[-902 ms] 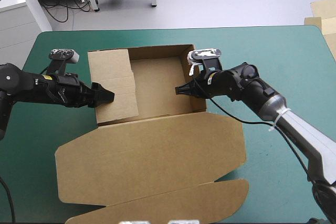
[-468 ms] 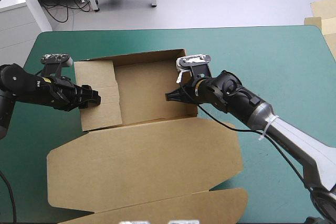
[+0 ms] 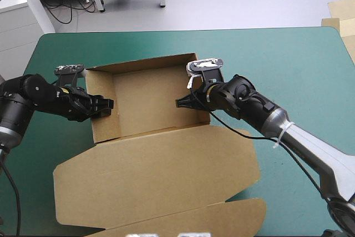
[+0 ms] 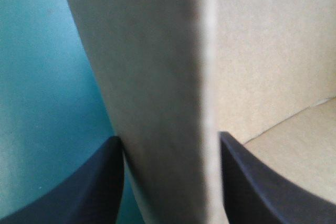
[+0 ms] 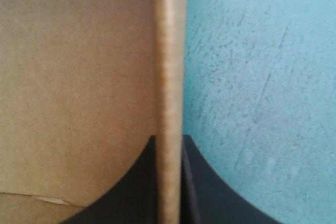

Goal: Fold the box

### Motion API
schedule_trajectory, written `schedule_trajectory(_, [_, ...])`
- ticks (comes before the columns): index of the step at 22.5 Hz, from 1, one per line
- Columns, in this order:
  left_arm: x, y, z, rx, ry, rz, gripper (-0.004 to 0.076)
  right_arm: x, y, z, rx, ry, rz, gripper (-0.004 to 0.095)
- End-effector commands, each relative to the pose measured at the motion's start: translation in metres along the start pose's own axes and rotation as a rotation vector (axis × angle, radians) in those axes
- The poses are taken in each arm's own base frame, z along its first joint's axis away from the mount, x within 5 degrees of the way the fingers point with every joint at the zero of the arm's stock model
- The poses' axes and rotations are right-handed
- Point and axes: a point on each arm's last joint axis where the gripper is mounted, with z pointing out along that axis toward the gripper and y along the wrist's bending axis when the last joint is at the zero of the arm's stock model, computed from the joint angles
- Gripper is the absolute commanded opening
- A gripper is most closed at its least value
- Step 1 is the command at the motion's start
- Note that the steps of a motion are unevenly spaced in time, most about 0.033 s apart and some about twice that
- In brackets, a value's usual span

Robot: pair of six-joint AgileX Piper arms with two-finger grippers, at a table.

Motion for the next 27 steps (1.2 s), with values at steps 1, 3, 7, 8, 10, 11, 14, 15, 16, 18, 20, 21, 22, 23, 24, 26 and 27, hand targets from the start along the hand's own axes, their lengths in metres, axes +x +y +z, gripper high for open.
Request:
schedule_trajectory(1, [-0.007,-0.014,-0.010,0.028,-0.118,0.023,0.0346,-0.019,0.007,-0.030,-0.088,-0.146,0.039,0.0000])
schedule_trajectory(3, [-0.008,-0.017,-0.009,0.032,-0.133,0.025,0.0329,-0.019,0.007,-0.030,-0.088,-0.146,0.037,0.0000])
schedule_trajectory(7, [-0.007,-0.018,-0.006,-0.099,-0.137,0.068,0.0090,-0.019,0.007,-0.030,-0.093,-0.143,0.042,0.0000])
schedule_trajectory(8, [-0.006,-0.020,-0.004,-0.158,-0.138,0.116,-0.0011,-0.019,0.007,-0.030,-0.093,-0.143,0.042,0.0000])
schedule_trajectory(10, [-0.007,-0.025,-0.002,-0.218,-0.172,0.122,-0.0010,-0.019,0.007,-0.030,-0.093,-0.141,0.044,0.0000])
schedule_trajectory(11, [-0.007,-0.027,-0.002,-0.235,-0.185,0.120,-0.0010,-0.019,0.007,-0.030,-0.092,-0.139,0.044,0.0001])
schedule_trajectory(14, [-0.008,-0.035,-0.001,-0.298,-0.238,0.121,-0.0010,-0.017,0.007,-0.030,-0.083,-0.122,0.042,0.0000])
schedule_trajectory(15, [-0.007,-0.038,0.001,-0.307,-0.240,0.140,-0.0010,-0.016,0.006,-0.030,-0.078,-0.115,0.040,0.0000])
schedule_trajectory(16, [-0.008,-0.039,0.002,-0.307,-0.234,0.147,-0.0010,-0.016,0.005,-0.030,-0.069,-0.107,0.036,0.0000])
schedule_trajectory(18, [-0.009,-0.042,0.011,-0.281,-0.207,0.132,-0.0010,-0.013,0.002,-0.030,-0.038,-0.081,0.019,0.0000])
schedule_trajectory(20, [-0.014,-0.045,0.019,-0.268,-0.169,0.131,-0.0010,-0.014,0.000,-0.033,-0.014,-0.061,0.013,0.0000])
schedule_trajectory(21, [-0.017,-0.046,0.022,-0.274,-0.148,0.146,-0.0010,-0.016,-0.001,-0.036,0.004,-0.058,0.000,0.0000])
schedule_trajectory(22, [-0.020,-0.047,0.024,-0.283,-0.127,0.144,-0.0010,-0.017,-0.003,-0.038,0.025,-0.051,-0.011,0.0000])
schedule_trajectory(23, [-0.023,-0.047,0.026,-0.290,-0.110,0.140,-0.0010,-0.019,-0.004,-0.042,0.047,-0.045,-0.020,0.0000])
schedule_trajectory(24, [-0.027,-0.048,0.028,-0.299,-0.089,0.138,-0.0010,-0.022,-0.006,-0.047,0.072,-0.037,-0.027,0.0000])
schedule_trajectory(26, [-0.034,-0.050,0.030,-0.321,-0.052,0.142,-0.0010,-0.027,-0.011,-0.056,0.110,-0.022,-0.018,-0.0001])
schedule_trajectory(27, [-0.038,-0.050,0.034,-0.334,-0.032,0.140,-0.0010,-0.029,-0.014,-0.058,0.126,-0.006,-0.006,-0.0001])
